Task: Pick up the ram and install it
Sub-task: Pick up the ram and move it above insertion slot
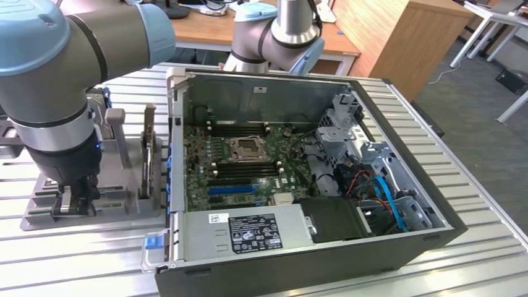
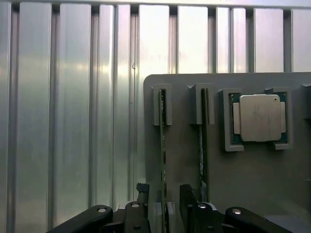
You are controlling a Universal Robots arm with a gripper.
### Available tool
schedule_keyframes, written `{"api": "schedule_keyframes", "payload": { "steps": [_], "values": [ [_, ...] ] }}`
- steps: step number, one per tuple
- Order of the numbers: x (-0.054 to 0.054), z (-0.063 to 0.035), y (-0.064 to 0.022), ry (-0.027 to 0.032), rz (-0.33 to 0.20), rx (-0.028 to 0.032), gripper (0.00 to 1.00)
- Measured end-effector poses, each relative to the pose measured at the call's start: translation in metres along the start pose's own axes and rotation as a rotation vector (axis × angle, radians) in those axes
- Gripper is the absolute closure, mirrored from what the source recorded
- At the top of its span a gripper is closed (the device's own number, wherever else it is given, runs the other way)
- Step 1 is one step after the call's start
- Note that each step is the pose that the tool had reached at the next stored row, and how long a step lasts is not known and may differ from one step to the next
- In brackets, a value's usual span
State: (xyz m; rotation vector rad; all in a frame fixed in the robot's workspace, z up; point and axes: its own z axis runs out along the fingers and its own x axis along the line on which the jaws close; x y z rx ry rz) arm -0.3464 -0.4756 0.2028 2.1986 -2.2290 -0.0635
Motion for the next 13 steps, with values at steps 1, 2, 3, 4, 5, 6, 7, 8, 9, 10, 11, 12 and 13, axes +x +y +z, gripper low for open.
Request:
{"api": "schedule_keyframes", "payload": {
  "steps": [1,2,3,4,5,6,7,8,9,10,11,12,13],
  "values": [
    [-0.0001,0.0002,0.0008,0.0007,-0.003,-0.0001,0.62],
    [-0.0002,0.0002,0.0015,0.0016,-0.007,-0.0002,0.62],
    [-0.0003,0.0002,0.0018,0.0022,-0.008,-0.0002,0.62],
    [-0.0003,0.0002,0.0018,0.0024,-0.009,-0.0002,0.62],
    [-0.0002,0.0002,0.0018,0.0025,-0.009,-0.0003,0.62],
    [-0.0002,0.0002,0.0018,0.0025,-0.009,-0.0003,0.62],
    [-0.0002,0.0002,0.0019,0.0025,-0.009,-0.0002,0.62],
    [-0.0003,0.0003,0.0019,0.0024,-0.009,-0.0003,0.62],
    [-0.0006,0.0003,0.0020,0.0025,-0.008,-0.0002,0.62],
    [-0.0011,0.0003,0.0021,0.0025,-0.008,-0.0003,0.62],
    [-0.0014,0.0004,0.0020,0.0024,-0.008,-0.0002,0.62],
    [-0.0016,0.0005,0.0019,0.0024,-0.009,-0.0002,0.62],
    [-0.0017,0.0006,0.0019,0.0025,-0.009,-0.0003,0.62]
  ]
}}
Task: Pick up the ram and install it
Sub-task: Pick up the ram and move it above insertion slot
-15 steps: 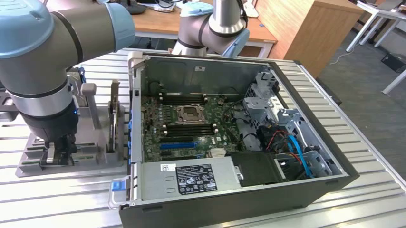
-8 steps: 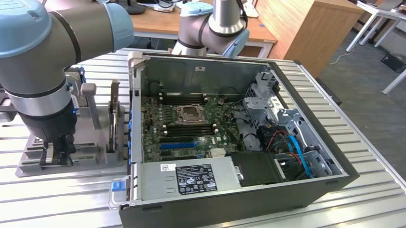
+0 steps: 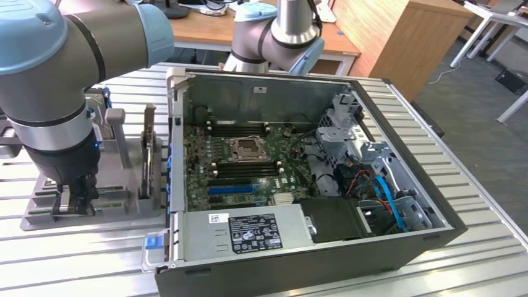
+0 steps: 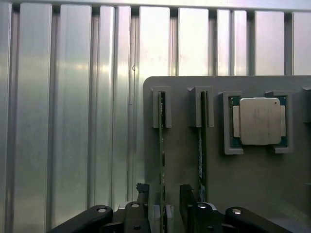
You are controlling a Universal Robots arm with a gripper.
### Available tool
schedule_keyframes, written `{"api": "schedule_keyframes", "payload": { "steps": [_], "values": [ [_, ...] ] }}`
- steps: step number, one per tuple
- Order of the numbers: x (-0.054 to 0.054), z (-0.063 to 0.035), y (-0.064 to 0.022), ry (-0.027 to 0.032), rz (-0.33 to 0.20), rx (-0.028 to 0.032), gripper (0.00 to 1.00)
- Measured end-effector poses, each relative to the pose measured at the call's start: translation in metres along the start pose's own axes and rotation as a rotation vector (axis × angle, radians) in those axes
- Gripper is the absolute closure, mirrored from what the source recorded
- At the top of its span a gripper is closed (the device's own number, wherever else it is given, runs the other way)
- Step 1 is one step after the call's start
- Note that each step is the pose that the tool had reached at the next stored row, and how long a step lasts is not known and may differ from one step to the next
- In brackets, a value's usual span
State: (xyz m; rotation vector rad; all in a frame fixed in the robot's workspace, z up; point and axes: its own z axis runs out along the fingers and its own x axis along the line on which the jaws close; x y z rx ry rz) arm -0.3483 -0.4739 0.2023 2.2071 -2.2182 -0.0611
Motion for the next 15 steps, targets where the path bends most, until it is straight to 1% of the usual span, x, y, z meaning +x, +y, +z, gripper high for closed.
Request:
{"api": "schedule_keyframes", "payload": {
  "steps": [7,14,15],
  "values": [
    [-0.0004,0.0031,0.0000,0.0000,0.000,0.0000,0.62],
    [-0.0004,0.0034,0.0000,0.0000,0.000,0.0001,0.62],
    [-0.0004,0.0034,0.0000,0.0000,0.000,0.0000,0.63]
  ]
}}
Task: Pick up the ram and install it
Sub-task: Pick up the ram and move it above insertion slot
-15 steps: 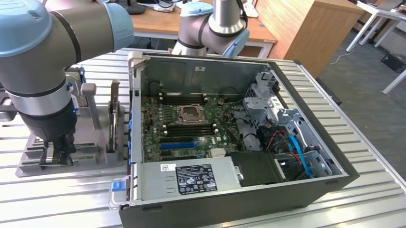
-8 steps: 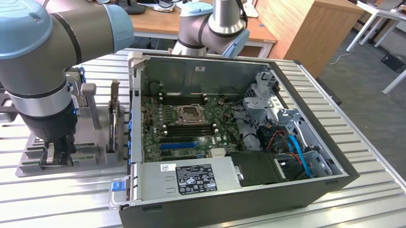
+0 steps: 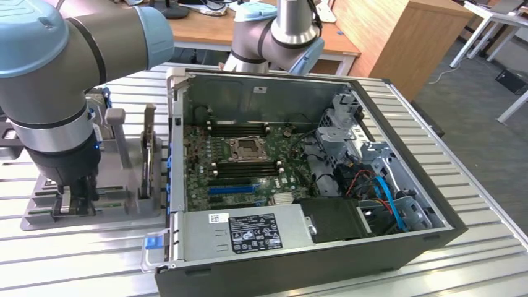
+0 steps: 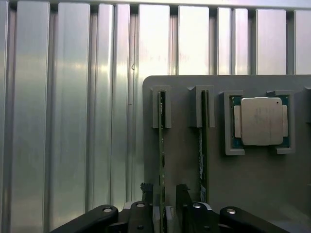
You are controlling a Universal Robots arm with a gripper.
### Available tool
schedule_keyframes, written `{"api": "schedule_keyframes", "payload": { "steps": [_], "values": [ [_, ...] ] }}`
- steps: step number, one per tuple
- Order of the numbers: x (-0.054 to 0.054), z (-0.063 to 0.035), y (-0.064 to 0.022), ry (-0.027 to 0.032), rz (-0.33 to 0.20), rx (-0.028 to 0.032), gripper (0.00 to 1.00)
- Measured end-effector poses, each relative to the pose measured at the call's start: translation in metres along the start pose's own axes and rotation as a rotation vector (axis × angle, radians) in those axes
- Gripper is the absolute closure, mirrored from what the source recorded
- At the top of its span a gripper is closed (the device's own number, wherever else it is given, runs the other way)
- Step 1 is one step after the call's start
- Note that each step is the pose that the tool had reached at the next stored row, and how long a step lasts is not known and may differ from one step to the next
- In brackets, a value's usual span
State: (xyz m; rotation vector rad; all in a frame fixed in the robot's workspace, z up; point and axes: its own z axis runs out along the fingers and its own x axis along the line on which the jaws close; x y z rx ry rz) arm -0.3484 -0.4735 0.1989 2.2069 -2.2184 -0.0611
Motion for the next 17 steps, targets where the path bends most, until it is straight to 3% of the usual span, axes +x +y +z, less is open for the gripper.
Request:
{"api": "schedule_keyframes", "payload": {
  "steps": [1,2,17],
  "values": [
    [0.0000,0.0000,0.0000,0.0000,0.000,0.0000,0.63],
    [0.0000,0.0000,0.0000,0.0000,0.000,0.0000,0.70],
    [0.0016,0.0007,-0.0011,-0.0009,0.000,0.0001,0.70]
  ]
}}
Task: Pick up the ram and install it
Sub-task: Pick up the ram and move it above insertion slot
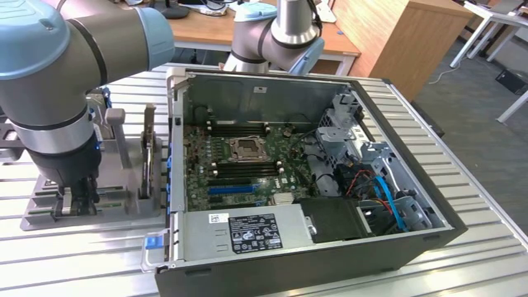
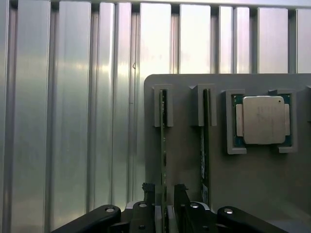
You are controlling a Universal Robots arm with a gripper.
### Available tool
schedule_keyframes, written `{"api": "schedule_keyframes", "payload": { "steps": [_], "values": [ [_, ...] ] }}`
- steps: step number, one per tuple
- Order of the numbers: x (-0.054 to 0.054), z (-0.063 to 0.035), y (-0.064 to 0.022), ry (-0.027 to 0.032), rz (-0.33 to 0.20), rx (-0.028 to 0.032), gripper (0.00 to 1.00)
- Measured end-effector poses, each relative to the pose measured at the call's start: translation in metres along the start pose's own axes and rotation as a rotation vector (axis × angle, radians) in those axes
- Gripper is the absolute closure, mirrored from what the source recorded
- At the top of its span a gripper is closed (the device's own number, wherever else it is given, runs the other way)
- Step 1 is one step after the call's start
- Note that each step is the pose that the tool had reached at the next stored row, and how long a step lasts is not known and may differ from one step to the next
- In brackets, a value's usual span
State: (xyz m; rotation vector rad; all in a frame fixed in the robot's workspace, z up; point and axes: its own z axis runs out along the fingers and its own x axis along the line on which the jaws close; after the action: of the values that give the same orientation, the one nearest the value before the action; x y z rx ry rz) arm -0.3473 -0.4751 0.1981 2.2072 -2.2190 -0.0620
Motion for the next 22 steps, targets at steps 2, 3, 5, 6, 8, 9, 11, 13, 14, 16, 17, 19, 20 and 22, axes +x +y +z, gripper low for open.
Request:
{"api": "schedule_keyframes", "payload": {
  "steps": [2,3,5,6,8,9,11,13,14,16,17,19,20,22],
  "values": [
    [0.0007,0.0000,-0.0002,0.0000,0.000,-0.0001,0.70],
    [0.0010,0.0000,-0.0005,0.0000,0.000,0.0000,0.70],
    [0.0012,0.0000,-0.0010,-0.0001,0.000,0.0000,0.70],
    [0.0013,-0.0001,-0.0011,0.0000,0.000,0.0000,0.70],
    [0.0013,-0.0001,-0.0013,0.0000,0.000,-0.0001,0.70],
    [0.0013,-0.0001,-0.0013,0.0000,0.000,0.0000,0.70],
    [0.0012,-0.0005,-0.0013,0.0000,0.000,-0.0001,0.70],
    [0.0012,-0.0021,-0.0012,0.0000,0.000,0.0000,0.70],
    [0.0012,-0.0027,-0.0012,0.0001,0.000,-0.0001,0.70],
    [0.0012,-0.0029,-0.0012,-0.0002,0.000,0.0002,0.70],
    [0.0012,-0.0029,-0.0012,-0.0002,0.000,0.0002,0.70],
    [0.0012,-0.0030,-0.0012,0.0000,0.000,0.0000,0.70],
    [0.0012,-0.0031,-0.0012,0.0000,0.000,-0.0001,0.70],
    [0.0012,-0.0031,-0.0012,0.0000,0.000,-0.0001,0.70]
  ]
}}
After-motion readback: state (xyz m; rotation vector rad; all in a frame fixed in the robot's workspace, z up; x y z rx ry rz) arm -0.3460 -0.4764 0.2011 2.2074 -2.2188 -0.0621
